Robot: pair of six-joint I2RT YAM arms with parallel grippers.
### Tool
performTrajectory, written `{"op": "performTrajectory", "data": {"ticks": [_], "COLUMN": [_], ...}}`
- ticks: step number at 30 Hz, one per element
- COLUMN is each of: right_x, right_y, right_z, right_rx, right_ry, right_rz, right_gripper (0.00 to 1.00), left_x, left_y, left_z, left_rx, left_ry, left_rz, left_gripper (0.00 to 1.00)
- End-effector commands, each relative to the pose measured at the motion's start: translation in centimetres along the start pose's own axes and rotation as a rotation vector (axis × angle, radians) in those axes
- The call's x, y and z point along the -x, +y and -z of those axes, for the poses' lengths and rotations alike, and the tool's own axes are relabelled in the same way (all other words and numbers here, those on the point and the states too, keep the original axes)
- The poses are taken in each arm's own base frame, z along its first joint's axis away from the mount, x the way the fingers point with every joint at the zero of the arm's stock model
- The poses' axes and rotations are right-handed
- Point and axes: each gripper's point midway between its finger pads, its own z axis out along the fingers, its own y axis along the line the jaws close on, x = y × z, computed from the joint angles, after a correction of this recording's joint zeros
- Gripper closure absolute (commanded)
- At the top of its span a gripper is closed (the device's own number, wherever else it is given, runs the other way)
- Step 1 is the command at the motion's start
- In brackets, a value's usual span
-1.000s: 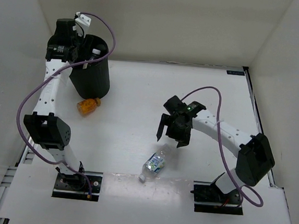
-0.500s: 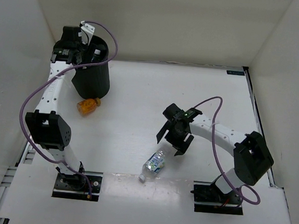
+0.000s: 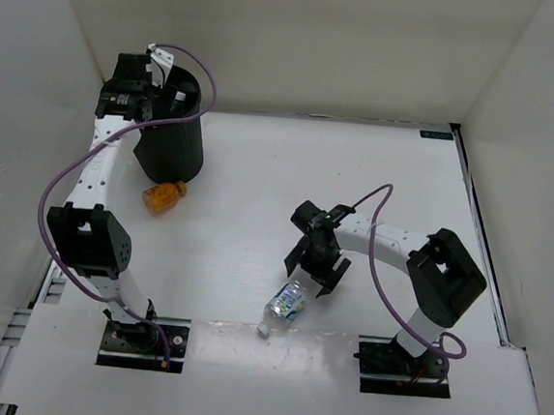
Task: Put the plastic bottles in the bin
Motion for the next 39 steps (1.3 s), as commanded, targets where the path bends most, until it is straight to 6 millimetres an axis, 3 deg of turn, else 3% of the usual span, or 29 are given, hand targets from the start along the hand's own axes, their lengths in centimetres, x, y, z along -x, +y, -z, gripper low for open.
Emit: {"op": "performTrajectory", "data": {"ticks": [1,2,4,5,7,8,10,12,16,18,20,21,22,24,25,26,27,28,29,30,31,32,33,34,36,39], "right_x": [-0.1,0.2,1.1,1.2,1.3,1.5,1.8,2.4,4.9,6.9,8.4,9.9,10.5,11.3,11.5,12.6,12.6,11.8,12.6,12.7,12.8,12.8,13.3,13.6,13.6,13.7], "right_y": [0.4,0.4,1.0,1.3,1.9,1.9,2.5,3.5,7.4,10.5,12.0,13.8,14.6,15.7,16.9,17.5,18.2,18.8,19.7,20.1,20.6,21.4,21.6,22.5,22.9,23.7], "right_z": [0.2,0.5,1.7,2.3,2.8,2.8,3.6,5.3,11.1,16.4,20.4,24.9,26.7,31.0,34.7,35.7,37.0,38.1,40.2,40.9,42.1,43.0,43.5,43.4,44.5,43.9], "right_rx": [0.012,0.02,0.061,0.079,0.107,0.105,0.123,0.174,0.35,0.514,0.612,0.747,0.805,0.957,1.076,1.109,1.158,1.215,1.253,1.276,1.312,1.352,1.37,1.391,1.438,1.452], "right_ry": [-0.012,-0.033,-0.113,-0.132,-0.138,-0.148,-0.168,-0.21,-0.383,-0.513,-0.632,-0.728,-0.771,-0.838,-0.898,-0.918,-0.923,-0.899,-0.937,-0.932,-0.946,-0.942,-0.939,-0.934,-0.918,-0.884], "right_rz": [-0.013,-0.012,-0.01,-0.001,0.012,0.011,0.038,0.061,0.232,0.288,0.391,0.393,0.423,0.517,0.538,0.561,0.597,0.663,0.693,0.713,0.732,0.77,0.767,0.769,0.771,0.775], "right_gripper": [0.14,0.28,0.44,0.62,0.76,0.9,1.0,1.0,1.0,1.0,1.0,1.0,1.0,1.0,1.0,1.0,1.0,1.0,1.0,1.0,1.0,1.0,1.0,1.0,1.0,1.0], "left_x": [0.8,0.8,1.0,1.0,1.2,1.3,1.8,1.8,2.8,3.8,5.3,5.7,6.7,8.3,10.0,11.2,9.3,9.4,9.0,8.4,8.2,7.8,7.0,7.8,7.4,8.2], "left_y": [1.0,1.0,1.2,1.2,1.2,1.5,1.9,1.9,2.9,3.7,5.4,5.9,5.1,3.7,-0.4,-1.2,-5.0,-8.5,-10.3,-12.0,-13.4,-14.2,-15.6,-15.6,-17.0,-18.0], "left_z": [2.4,2.4,2.7,2.7,3.1,3.4,4.0,4.0,5.7,6.9,8.6,9.5,9.9,12.8,15.2,18.2,19.4,23.5,25.1,25.8,28.1,28.8,28.2,28.5,28.2,28.5], "left_rx": [0.022,0.022,0.026,0.026,0.021,0.024,0.031,0.031,0.044,0.06,0.105,0.113,0.052,-0.097,-0.367,-0.505,-0.737,-1.029,-1.167,-1.295,-1.477,-1.589,-1.7,-1.803,-1.893,-1.922], "left_ry": [-0.042,-0.042,-0.05,-0.05,-0.062,-0.07,-0.086,-0.086,-0.132,-0.165,-0.209,-0.227,-0.27,-0.353,-0.466,-0.547,-0.493,-0.579,-0.586,-0.557,-0.572,-0.524,-0.44,-0.523,-0.389,-0.396], "left_rz": [0.018,0.018,0.021,0.021,0.024,0.017,0.013,0.013,-0.009,-0.015,-0.013,-0.007,-0.013,-0.003,-0.028,-0.041,-0.059,-0.076,-0.076,-0.042,-0.005,0.063,0.148,0.139,0.218,0.183], "left_gripper": [0.0,0.0,0.0,0.0,0.0,0.0,0.0,0.0,0.0,0.0,0.0,0.0,0.0,0.0,0.0,0.0,0.0,0.0,0.0,0.0,0.0,0.0,0.0,0.0,0.0,0.0]}}
